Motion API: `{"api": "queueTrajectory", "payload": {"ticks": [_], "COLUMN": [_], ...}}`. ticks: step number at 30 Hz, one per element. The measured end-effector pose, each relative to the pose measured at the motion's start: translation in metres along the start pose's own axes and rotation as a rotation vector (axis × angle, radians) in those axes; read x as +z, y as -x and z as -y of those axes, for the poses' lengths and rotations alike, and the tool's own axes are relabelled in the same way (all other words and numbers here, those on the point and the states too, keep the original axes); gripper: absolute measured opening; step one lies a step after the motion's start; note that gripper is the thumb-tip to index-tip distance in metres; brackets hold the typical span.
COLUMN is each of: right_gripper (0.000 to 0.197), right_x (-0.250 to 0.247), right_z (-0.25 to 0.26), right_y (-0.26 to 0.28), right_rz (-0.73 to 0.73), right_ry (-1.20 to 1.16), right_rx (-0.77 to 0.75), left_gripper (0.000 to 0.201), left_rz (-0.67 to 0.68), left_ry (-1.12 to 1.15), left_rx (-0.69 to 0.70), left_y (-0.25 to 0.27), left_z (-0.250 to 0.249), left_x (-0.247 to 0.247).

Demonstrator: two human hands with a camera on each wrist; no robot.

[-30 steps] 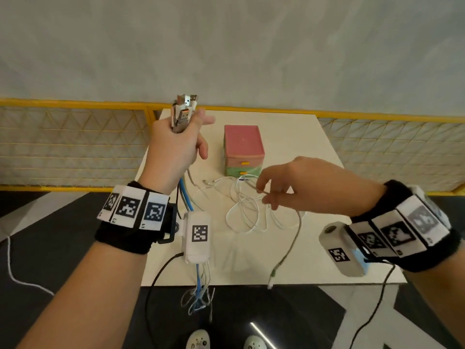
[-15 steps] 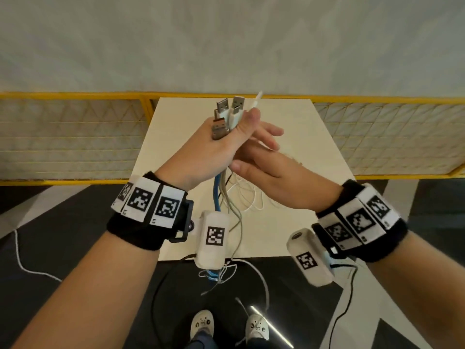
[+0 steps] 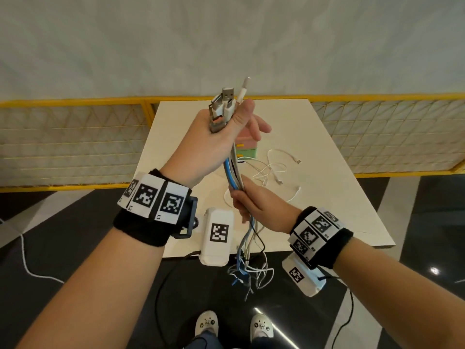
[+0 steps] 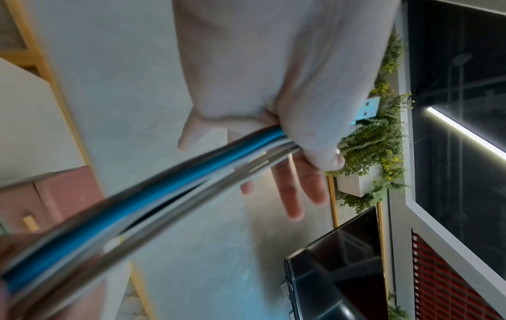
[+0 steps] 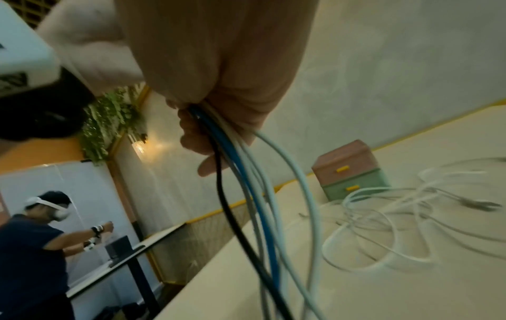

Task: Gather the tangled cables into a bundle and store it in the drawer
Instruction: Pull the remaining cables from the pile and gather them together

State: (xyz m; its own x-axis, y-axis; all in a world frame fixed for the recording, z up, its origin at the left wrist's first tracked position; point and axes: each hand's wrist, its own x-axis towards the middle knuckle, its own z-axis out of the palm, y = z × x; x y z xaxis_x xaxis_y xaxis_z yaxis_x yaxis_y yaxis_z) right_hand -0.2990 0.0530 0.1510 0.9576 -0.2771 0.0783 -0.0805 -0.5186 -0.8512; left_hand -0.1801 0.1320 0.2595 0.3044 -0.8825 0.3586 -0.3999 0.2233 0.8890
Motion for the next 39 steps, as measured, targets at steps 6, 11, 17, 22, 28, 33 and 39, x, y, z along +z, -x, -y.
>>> {"api": "queueTrajectory", "payload": {"ticks": [6,11,17,22,28,33,39], "right_gripper": [0.016,0.011,0.015,0.020,0.095,0.047,0.037], "right_x": [0.007,0.006,0.012,0.026,0.005,-0.015,-0.032], "right_z": [-0.033,-0.052,-0.070,-0.097,-0.101,-0.127,-0.170], "right_y": [0.007,0.000,-0.001,0.011,0.013,0.007,0.003], "right_rz": [0.062,-0.035,0.025,0.261,0.446,0.232,-0.123], "right_ry": [0.104,0.188,0.159,0.154,0.207,0.289,0.358], "right_rx": [0.064,0.086,0.131,0.266,0.435,0.501,0.806], "left_gripper": [0.048,0.048,0.056,0.056,0.057,0.036,0.042], "left_rz": [-0.128,-0.154,-0.181,-0.194,-0.130,-0.163,-0.259], "left_ry": [0.261,0.330,0.421,0.375,0.220,0.207,0.205], "left_rx": [-0.071,-0.197,-0.217,-0.238,-0.275,-0.363,-0.459], "left_y": [-0.005,-0.005,-0.004,-0.005,0.001,0.003,-0.007], "left_z": [0.007,0.009,0.008,0.025,0.058,0.071,0.084], "left_x": [0.001,0.000,-0.008,-0.013,-0.005,0.004,0.006]}}
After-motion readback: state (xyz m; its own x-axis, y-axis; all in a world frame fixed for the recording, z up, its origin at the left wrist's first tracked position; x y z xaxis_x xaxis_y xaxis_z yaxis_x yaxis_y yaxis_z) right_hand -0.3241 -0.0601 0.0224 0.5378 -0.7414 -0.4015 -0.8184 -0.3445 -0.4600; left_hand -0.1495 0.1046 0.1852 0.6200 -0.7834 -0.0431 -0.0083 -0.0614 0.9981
